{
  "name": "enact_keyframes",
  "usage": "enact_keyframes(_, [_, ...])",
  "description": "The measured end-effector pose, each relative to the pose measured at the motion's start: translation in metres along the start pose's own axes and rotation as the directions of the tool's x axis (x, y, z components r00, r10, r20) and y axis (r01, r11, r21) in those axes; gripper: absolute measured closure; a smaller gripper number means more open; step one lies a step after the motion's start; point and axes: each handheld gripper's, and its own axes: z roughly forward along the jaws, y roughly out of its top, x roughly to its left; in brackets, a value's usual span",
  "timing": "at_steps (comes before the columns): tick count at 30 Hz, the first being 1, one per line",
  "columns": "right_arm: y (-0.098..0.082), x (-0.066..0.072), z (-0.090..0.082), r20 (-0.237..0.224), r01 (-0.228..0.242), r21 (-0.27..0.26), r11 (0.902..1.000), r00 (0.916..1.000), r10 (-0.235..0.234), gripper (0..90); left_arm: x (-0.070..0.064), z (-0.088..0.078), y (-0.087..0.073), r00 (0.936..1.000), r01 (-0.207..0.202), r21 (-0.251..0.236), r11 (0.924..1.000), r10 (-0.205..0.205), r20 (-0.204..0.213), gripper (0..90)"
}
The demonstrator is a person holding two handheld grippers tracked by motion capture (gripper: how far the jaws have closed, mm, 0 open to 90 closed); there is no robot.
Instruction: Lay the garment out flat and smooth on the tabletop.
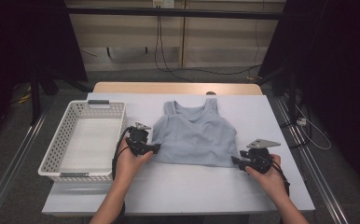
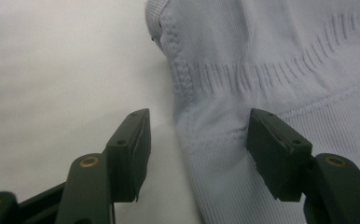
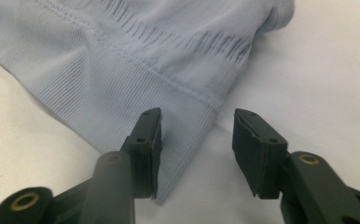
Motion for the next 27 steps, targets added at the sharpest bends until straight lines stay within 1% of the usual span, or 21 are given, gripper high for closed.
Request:
enact_keyframes(1, [-0.001, 0.001, 0.000, -0.020, -0.015, -0.007, 0.9999, 0.9997, 0.015, 67.1, 0.000, 0.001, -0.001, 1.0000, 0.003, 0.000, 1.0000, -0.003, 0.002, 41.8])
enact_keyframes(2, [-0.002, 0.001, 0.001, -0.037, -0.022, -0.010, 0.9997, 0.9991, 0.022, 70.5, 0.000, 0.001, -0.001, 1.0000, -0.003, -0.002, 1.0000, 0.003, -0.004, 42.3])
enact_keyframes(3, [-0.001, 0.002, 0.001, -0.040, -0.022, -0.009, 0.9997, 0.9989, 0.022, 75.9, -0.001, 0.001, -0.002, 0.9999, -0.009, -0.003, 1.0000, 0.008, -0.008, 43.1])
enact_keyframes(4, [-0.001, 0.002, 0.001, -0.046, -0.018, -0.011, 0.9998, 0.9988, 0.018, 80.0, 0.000, 0.000, -0.002, 1.0000, -0.007, -0.004, 1.0000, 0.007, -0.004, 44.5])
enact_keyframes(5, [-0.001, 0.002, 0.001, -0.046, -0.009, -0.014, 0.9999, 0.9989, 0.008, 82.9, -0.001, 0.000, -0.003, 1.0000, -0.001, -0.011, 0.9999, 0.001, -0.001, 46.8])
enact_keyframes(6, [-0.001, 0.002, 0.001, -0.047, -0.011, -0.015, 0.9998, 0.9988, 0.010, 84.6, -0.001, 0.000, -0.003, 1.0000, -0.005, -0.011, 0.9999, 0.005, 0.000, 49.2])
enact_keyframes(8, [-0.001, 0.001, 0.002, -0.052, -0.017, -0.016, 0.9997, 0.9985, 0.016, 85.7, -0.002, -0.001, -0.002, 0.9999, 0.011, 0.001, 0.9999, -0.011, 0.008, 54.1])
enact_keyframes(10, [-0.001, 0.002, 0.002, -0.046, -0.009, -0.019, 0.9998, 0.9989, 0.008, 86.5, -0.003, -0.002, -0.002, 0.9997, 0.018, 0.009, 0.9998, -0.018, 0.016, 59.5])
enact_keyframes(12, [-0.001, 0.003, 0.002, -0.041, -0.004, -0.017, 0.9998, 0.9992, 0.003, 86.8, -0.004, -0.001, -0.002, 0.9998, 0.013, 0.012, 0.9998, -0.013, 0.013, 61.4])
enact_keyframes(14, [-0.001, 0.003, 0.002, -0.042, -0.009, -0.017, 0.9998, 0.9991, 0.008, 86.9, -0.004, -0.001, -0.002, 0.9996, 0.019, 0.014, 0.9997, -0.019, 0.019, 63.8])
enact_keyframes(16, [-0.001, 0.002, 0.002, -0.049, -0.019, -0.022, 0.9996, 0.9987, 0.018, 86.9, -0.004, -0.002, -0.002, 0.9990, 0.019, 0.027, 0.9995, -0.020, 0.041, 69.6])
enact_keyframes(17, [-0.002, 0.002, 0.002, -0.048, -0.022, -0.026, 0.9994, 0.9986, 0.021, 86.9, -0.005, -0.002, -0.002, 0.9985, 0.025, 0.026, 0.9993, -0.026, 0.048, 72.4])
enact_keyframes(18, [-0.002, 0.002, 0.002, -0.045, -0.020, -0.030, 0.9994, 0.9988, 0.018, 86.9, -0.006, -0.002, -0.002, 0.9977, 0.031, 0.031, 0.9990, -0.033, 0.060, 77.0])
enact_keyframes(19, [-0.003, 0.003, 0.002, -0.040, -0.015, -0.034, 0.9993, 0.9991, 0.013, 86.9, -0.007, -0.002, -0.001, 0.9977, 0.024, 0.035, 0.9991, -0.026, 0.062, 81.1])
enact_keyframes(20, [-0.003, 0.004, 0.002, -0.035, -0.012, -0.035, 0.9993, 0.9993, 0.011, 87.0, -0.009, -0.002, -0.001, 0.9982, 0.020, 0.034, 0.9992, -0.022, 0.055, 81.3])
enact_keyframes(23, [-0.003, 0.004, 0.001, -0.037, -0.016, -0.036, 0.9992, 0.9992, 0.015, 87.0, -0.011, -0.004, -0.001, 0.9978, 0.032, 0.051, 0.9982, -0.034, 0.057, 82.4])
enact_keyframes(25, [-0.003, 0.003, 0.000, -0.044, -0.029, -0.036, 0.9989, 0.9987, 0.028, 87.0, -0.011, -0.006, 0.000, 0.9969, 0.033, 0.072, 0.9969, -0.038, 0.069, 82.8])
enact_keyframes(26, [-0.003, 0.003, 0.000, -0.044, -0.031, -0.037, 0.9988, 0.9986, 0.029, 87.0, -0.013, -0.008, 0.000, 0.9958, 0.046, 0.075, 0.9961, -0.051, 0.076, 83.0])
enact_keyframes(27, [-0.002, 0.002, -0.002, -0.044, -0.028, -0.040, 0.9988, 0.9987, 0.026, 87.0, -0.014, -0.009, 0.000, 0.9955, 0.043, 0.081, 0.9958, -0.049, 0.080, 83.1])
